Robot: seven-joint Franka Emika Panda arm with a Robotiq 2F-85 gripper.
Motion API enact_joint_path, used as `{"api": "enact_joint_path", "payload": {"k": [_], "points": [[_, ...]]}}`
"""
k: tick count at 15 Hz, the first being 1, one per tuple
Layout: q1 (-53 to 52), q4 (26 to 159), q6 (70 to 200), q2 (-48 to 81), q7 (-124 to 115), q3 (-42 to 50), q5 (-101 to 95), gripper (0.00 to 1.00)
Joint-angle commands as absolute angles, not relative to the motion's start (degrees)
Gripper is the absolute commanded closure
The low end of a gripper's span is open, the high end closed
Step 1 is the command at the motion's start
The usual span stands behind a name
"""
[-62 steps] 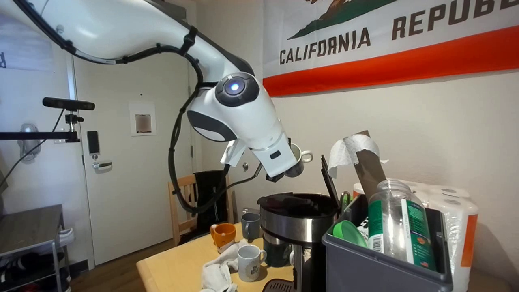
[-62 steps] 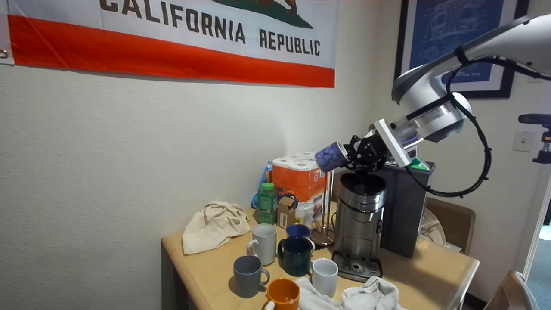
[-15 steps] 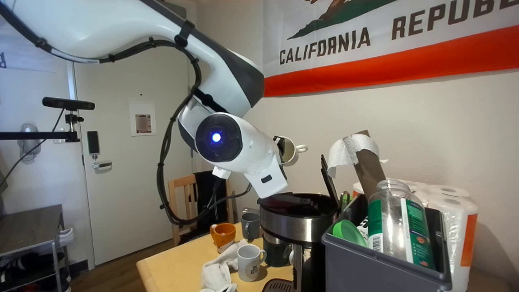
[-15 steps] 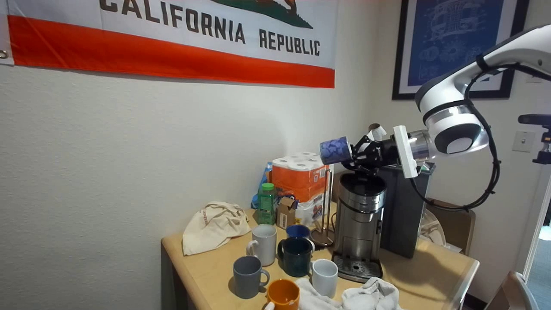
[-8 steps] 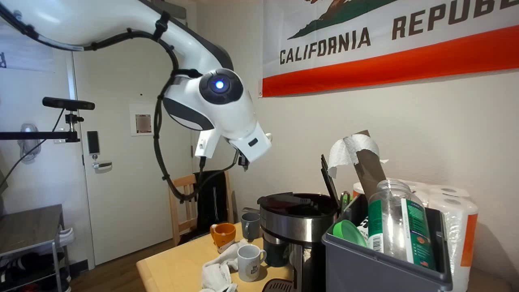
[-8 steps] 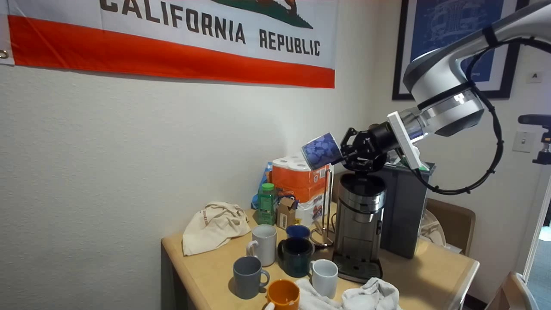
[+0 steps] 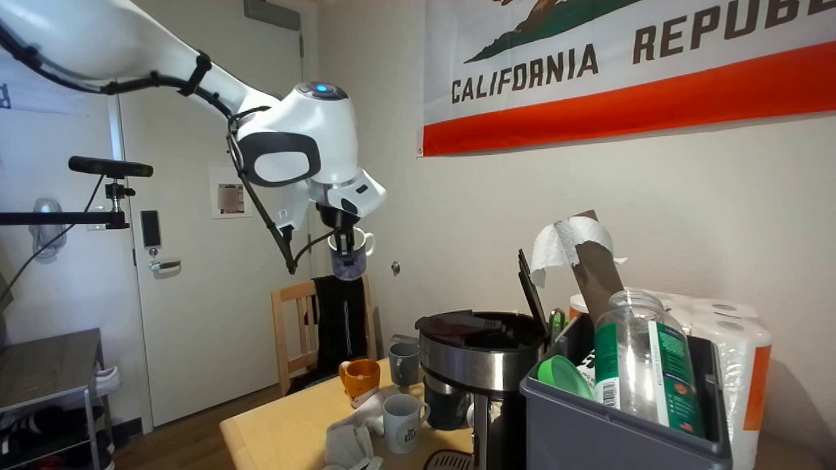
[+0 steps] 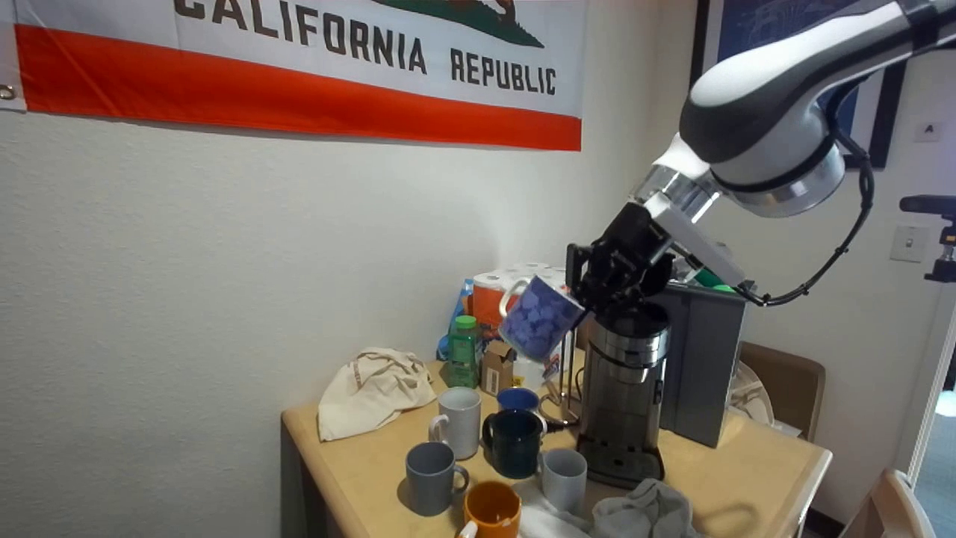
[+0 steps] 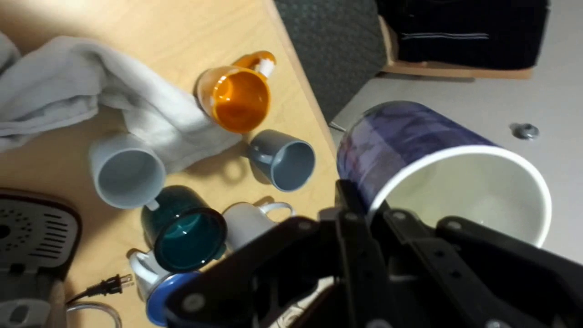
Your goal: Tip the mug over the coffee machine chamber
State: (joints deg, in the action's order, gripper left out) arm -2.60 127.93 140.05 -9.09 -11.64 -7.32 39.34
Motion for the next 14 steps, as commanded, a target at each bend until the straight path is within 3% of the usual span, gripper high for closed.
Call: {"api": "enact_joint_path", "payload": {"k": [1,14], "points": [[-3.9,129.9,140.4,-8.5,-19.1,-9.3,25.8,0.96],[-9.1,135.3,148.9,4.3,-25.6,-9.8,8.8,0.97]]}}
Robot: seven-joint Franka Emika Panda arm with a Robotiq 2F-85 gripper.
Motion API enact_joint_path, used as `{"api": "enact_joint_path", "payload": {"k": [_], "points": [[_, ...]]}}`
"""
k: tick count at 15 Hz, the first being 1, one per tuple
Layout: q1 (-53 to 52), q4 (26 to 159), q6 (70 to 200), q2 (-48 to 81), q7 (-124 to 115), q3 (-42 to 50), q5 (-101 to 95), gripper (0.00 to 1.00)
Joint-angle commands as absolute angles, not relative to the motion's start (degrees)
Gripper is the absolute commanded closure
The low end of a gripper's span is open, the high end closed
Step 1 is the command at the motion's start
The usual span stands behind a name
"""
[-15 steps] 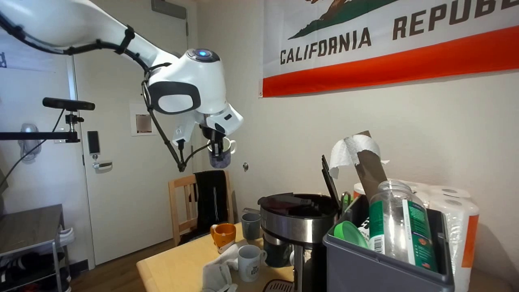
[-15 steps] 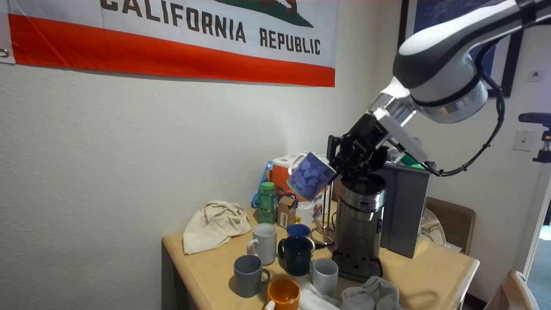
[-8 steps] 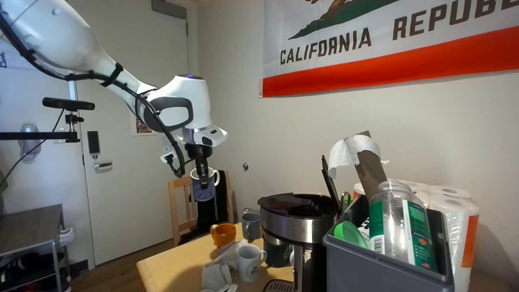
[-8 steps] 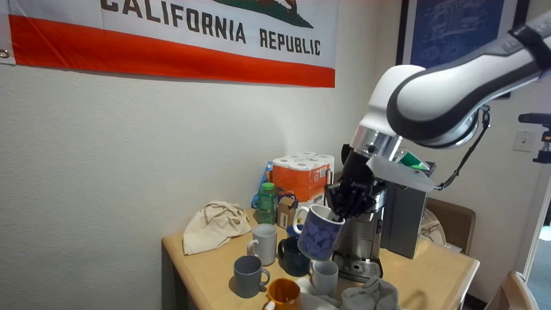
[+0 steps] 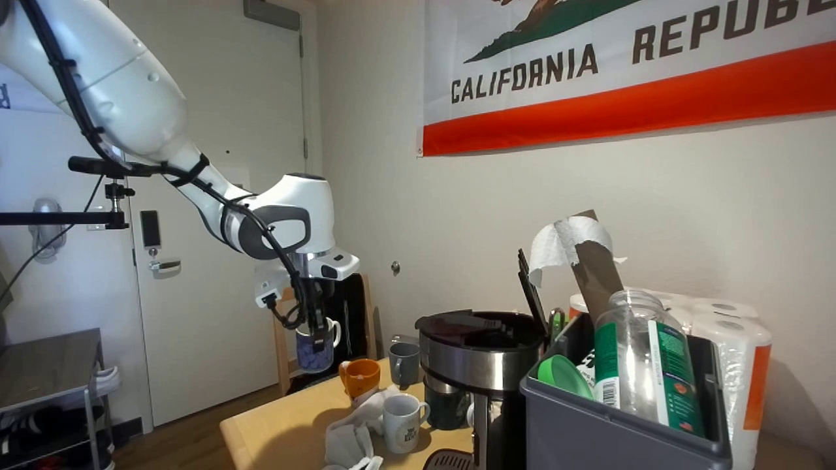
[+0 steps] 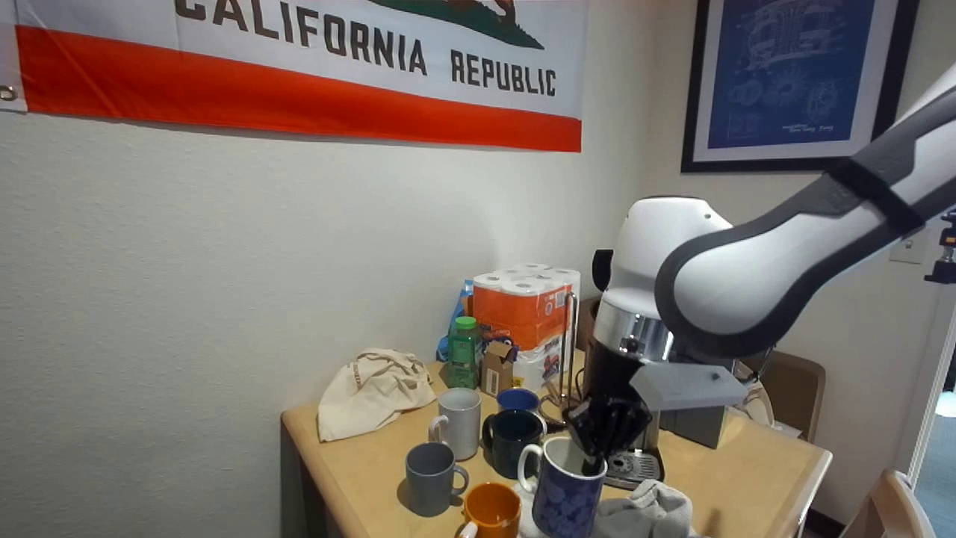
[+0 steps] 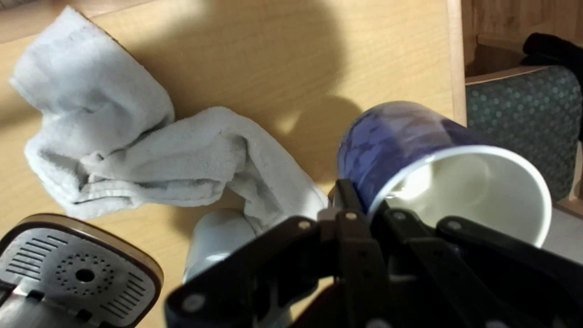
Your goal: Tip the mug over the coffee machine chamber
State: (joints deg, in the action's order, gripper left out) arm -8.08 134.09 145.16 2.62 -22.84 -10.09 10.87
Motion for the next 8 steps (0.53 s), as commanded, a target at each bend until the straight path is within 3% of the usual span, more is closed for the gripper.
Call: {"api": "enact_joint_path", "payload": {"k": [1,8], "points": [[-9.5,135.8,150.4,5.4,-26.1,-9.7,8.2,0.97],[-13.4,137.6,157.5,12.3,-31.3,-7.6,4.0,0.97]]}}
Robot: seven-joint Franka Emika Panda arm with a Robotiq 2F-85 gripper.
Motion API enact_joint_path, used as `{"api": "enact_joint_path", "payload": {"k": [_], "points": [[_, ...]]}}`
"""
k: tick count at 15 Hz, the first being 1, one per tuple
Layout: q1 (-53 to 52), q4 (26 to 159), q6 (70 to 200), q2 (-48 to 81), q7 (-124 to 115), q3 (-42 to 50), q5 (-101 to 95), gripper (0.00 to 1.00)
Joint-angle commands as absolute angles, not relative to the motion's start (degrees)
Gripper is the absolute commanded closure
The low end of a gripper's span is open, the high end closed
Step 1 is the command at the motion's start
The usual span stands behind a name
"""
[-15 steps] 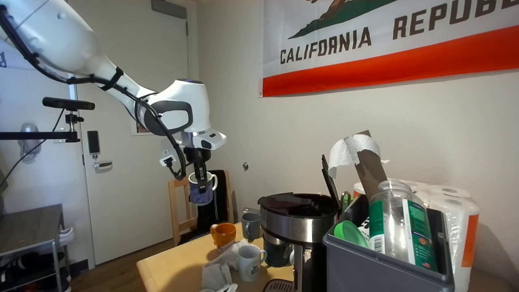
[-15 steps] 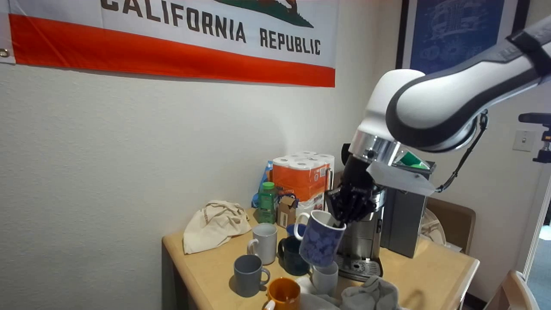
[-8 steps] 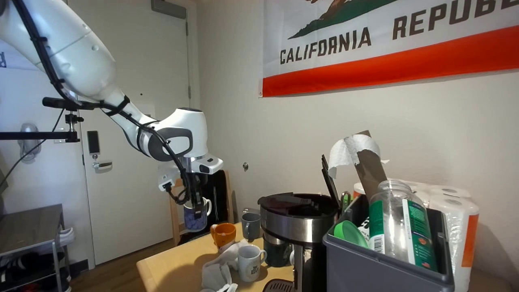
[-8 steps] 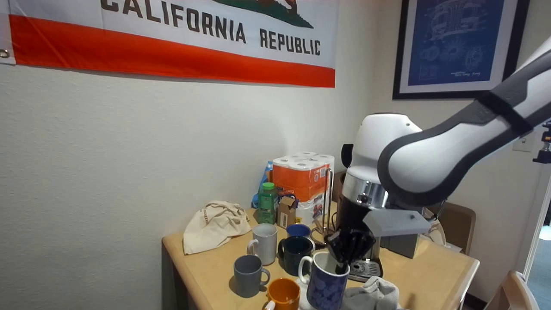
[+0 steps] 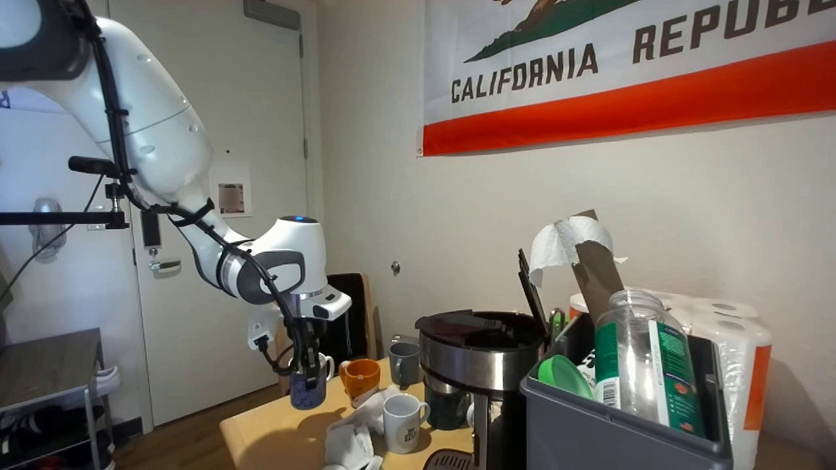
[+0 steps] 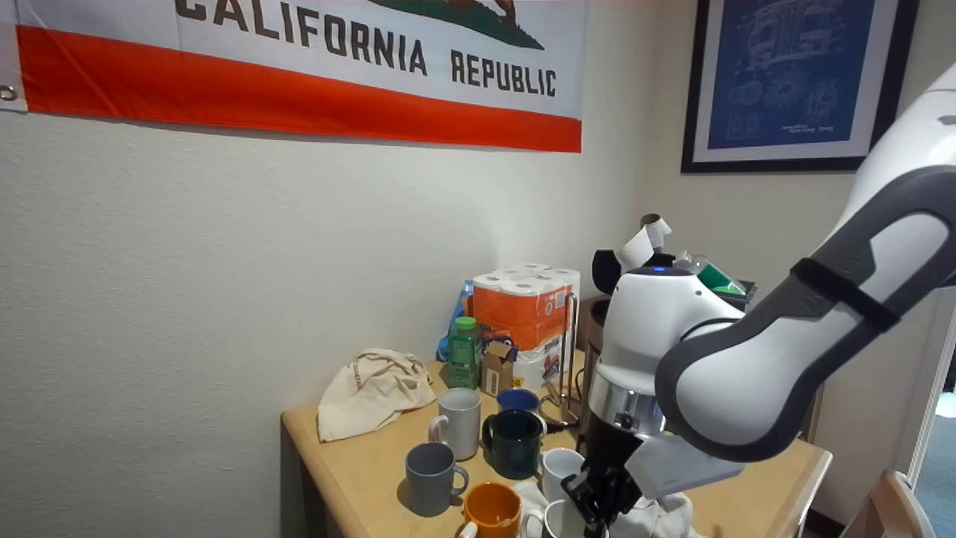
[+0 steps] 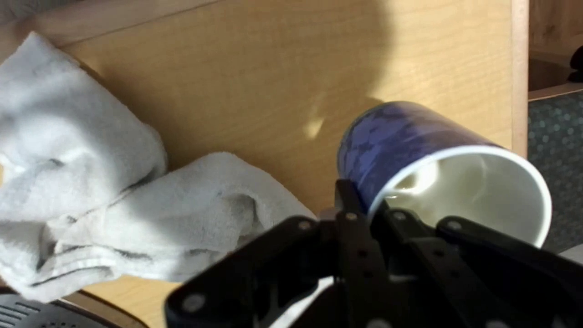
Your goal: Tip the mug over the coffee machine chamber
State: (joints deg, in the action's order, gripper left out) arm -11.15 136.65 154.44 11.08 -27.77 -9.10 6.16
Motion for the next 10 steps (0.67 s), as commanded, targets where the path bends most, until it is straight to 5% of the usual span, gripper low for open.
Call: {"api": "enact_joint_path", "payload": {"k": [1,10], "points": [[-14.2,137.9,158.3,13.2,-32.4,-7.0,3.0,0.97],[-22.1,137.9,161.4,18.3,-40.4,-0.7,-3.9,0.96]]}}
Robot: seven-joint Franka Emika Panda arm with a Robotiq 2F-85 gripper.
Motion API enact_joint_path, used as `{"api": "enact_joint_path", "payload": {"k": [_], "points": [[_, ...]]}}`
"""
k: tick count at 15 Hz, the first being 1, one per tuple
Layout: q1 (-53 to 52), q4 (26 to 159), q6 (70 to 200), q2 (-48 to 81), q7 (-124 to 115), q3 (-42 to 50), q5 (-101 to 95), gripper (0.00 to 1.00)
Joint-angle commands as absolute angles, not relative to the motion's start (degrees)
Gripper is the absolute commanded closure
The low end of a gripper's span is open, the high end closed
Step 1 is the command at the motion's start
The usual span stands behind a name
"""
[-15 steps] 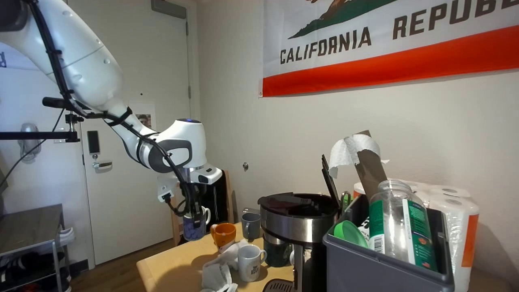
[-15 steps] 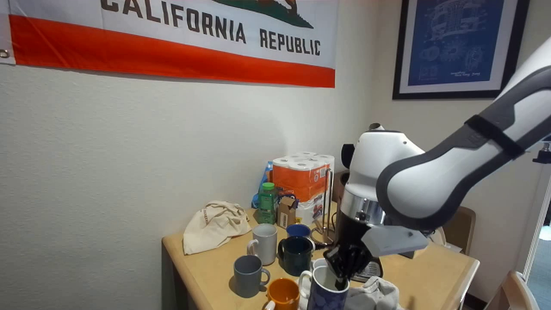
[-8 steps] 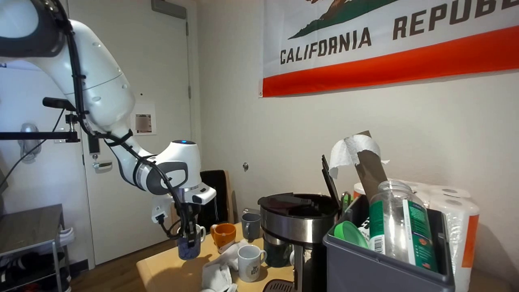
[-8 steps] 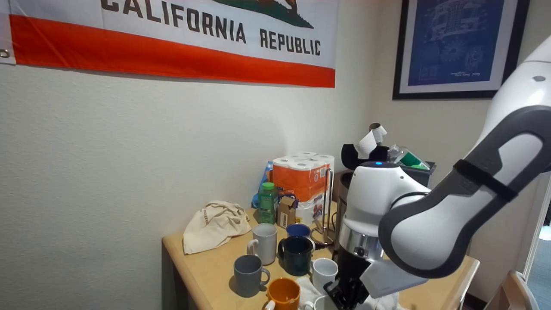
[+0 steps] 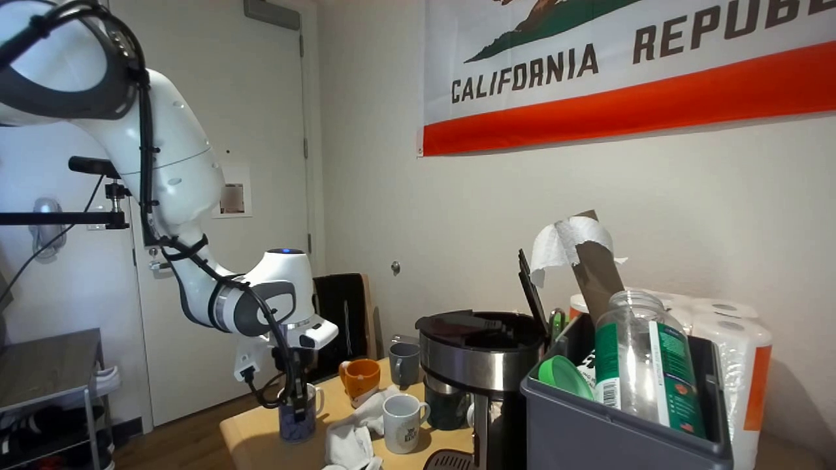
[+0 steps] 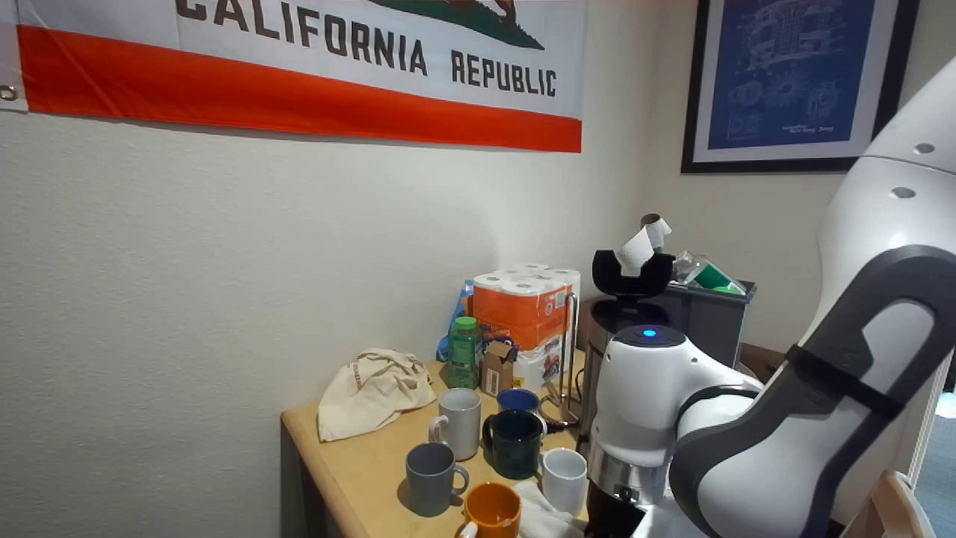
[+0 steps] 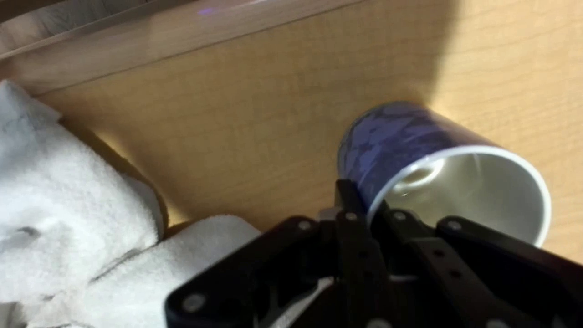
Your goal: Tip the mug over the coffee machine chamber
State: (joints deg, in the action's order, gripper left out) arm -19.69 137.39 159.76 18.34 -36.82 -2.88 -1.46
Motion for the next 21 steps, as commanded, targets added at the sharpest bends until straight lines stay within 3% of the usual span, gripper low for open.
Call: {"api": "enact_joint_path", "payload": {"k": [1,2,3,4,7,11,15,21], "points": [[-22.6,137.8,161.4,18.2,-41.3,-0.3,-4.5,0.96],[-22.9,137.7,161.5,18.3,-41.8,0.0,-4.7,0.96],[-23.3,137.7,161.4,18.1,-42.3,0.3,-5.1,0.88],[-23.4,137.7,161.4,17.8,-42.9,0.3,-5.2,0.66],[-22.6,137.1,160.8,17.0,-42.1,-0.7,-4.0,0.56],[-20.6,135.1,159.4,15.0,-38.5,-3.2,-1.6,0.27],[-17.3,130.2,148.8,10.4,-32.1,-7.0,4.1,0.00],[-14.5,118.5,128.9,2.0,-31.5,-6.7,1.9,0.00]]}}
